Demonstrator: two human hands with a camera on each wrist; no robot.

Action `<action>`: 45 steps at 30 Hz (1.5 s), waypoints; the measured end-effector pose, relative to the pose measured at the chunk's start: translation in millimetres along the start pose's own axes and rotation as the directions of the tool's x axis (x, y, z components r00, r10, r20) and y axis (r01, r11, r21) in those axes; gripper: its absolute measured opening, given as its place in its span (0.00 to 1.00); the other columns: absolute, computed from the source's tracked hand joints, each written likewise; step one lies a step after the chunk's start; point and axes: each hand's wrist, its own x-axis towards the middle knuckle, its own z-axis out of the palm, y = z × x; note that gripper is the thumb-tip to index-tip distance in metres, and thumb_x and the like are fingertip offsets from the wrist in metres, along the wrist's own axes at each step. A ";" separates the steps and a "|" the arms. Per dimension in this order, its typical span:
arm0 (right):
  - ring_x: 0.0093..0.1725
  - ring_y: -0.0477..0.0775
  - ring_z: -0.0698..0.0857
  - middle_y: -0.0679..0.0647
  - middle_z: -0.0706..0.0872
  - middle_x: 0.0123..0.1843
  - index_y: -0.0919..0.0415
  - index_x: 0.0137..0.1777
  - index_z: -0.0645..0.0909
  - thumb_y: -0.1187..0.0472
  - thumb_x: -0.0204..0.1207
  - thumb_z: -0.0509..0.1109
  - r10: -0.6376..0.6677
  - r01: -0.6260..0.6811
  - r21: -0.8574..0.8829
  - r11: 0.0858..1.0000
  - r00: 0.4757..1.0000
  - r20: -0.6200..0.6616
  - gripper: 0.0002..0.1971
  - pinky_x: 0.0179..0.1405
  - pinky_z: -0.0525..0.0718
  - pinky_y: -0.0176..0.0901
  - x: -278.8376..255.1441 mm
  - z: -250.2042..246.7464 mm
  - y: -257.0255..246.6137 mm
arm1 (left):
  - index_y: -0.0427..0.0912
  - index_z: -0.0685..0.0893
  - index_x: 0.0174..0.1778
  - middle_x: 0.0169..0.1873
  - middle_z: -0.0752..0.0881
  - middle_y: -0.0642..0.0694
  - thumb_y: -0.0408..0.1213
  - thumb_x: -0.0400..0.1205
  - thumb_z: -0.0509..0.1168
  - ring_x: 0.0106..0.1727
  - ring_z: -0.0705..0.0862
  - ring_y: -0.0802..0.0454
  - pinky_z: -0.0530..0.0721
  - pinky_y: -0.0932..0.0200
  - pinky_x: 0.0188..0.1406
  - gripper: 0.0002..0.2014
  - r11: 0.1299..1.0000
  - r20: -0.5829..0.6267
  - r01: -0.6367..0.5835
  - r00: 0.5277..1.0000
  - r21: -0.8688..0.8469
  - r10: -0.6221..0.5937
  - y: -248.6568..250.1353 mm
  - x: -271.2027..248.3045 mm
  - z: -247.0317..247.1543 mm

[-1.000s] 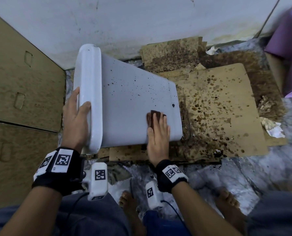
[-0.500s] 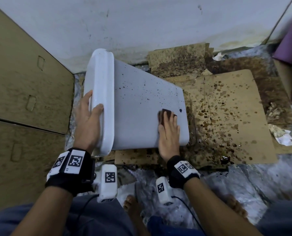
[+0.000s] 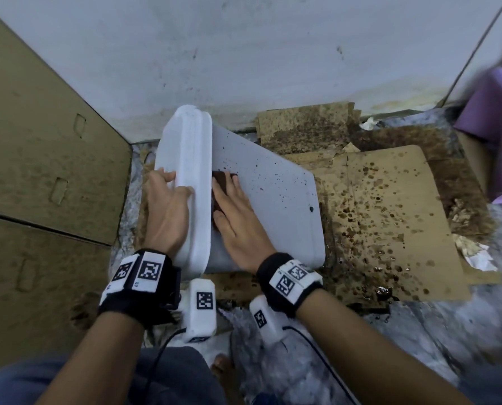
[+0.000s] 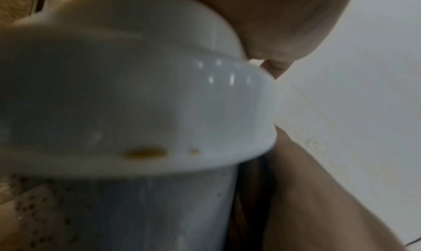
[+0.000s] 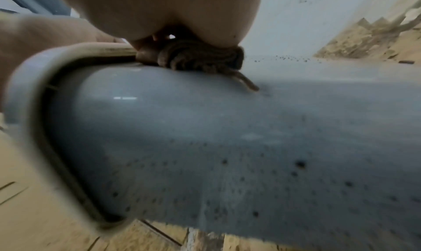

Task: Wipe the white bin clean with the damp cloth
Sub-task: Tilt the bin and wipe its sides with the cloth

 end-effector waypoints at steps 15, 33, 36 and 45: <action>0.84 0.48 0.36 0.52 0.41 0.86 0.53 0.84 0.45 0.56 0.87 0.49 -0.003 -0.002 -0.068 0.998 0.997 -0.075 0.28 0.81 0.37 0.45 22.3 0.4 5.5 | 0.61 0.60 0.82 0.74 0.67 0.44 0.53 0.82 0.53 0.73 0.72 0.42 0.67 0.42 0.70 0.29 0.966 0.007 -0.042 0.999 0.256 0.041 7.2 2.3 2.4; 0.84 0.48 0.36 0.52 0.39 0.86 0.48 0.84 0.43 0.49 0.85 0.43 0.120 -0.128 -0.098 0.987 0.989 -0.082 0.28 0.81 0.34 0.45 8.3 -12.2 35.2 | 0.56 0.61 0.84 0.76 0.66 0.41 0.49 0.86 0.58 0.75 0.70 0.44 0.64 0.50 0.75 0.28 0.970 -0.028 -0.090 0.995 0.224 0.099 6.3 0.2 10.3; 0.84 0.48 0.37 0.51 0.41 0.86 0.51 0.84 0.45 0.53 0.87 0.48 0.004 -0.013 -0.128 0.992 0.998 -0.066 0.27 0.81 0.35 0.43 11.8 -6.1 25.2 | 0.56 0.61 0.84 0.76 0.67 0.41 0.49 0.86 0.58 0.75 0.70 0.43 0.65 0.49 0.75 0.28 0.969 -0.031 -0.088 0.995 0.230 0.098 5.1 -0.1 8.9; 0.84 0.51 0.40 0.53 0.40 0.86 0.47 0.84 0.41 0.44 0.82 0.38 0.330 -0.354 -0.171 0.919 0.931 -0.153 0.30 0.83 0.43 0.56 -6.0 -32.6 126.7 | 0.53 0.63 0.84 0.75 0.67 0.43 0.45 0.86 0.58 0.75 0.68 0.50 0.60 0.63 0.69 0.28 0.979 -0.033 -0.095 0.994 0.180 0.102 -1.5 3.5 3.0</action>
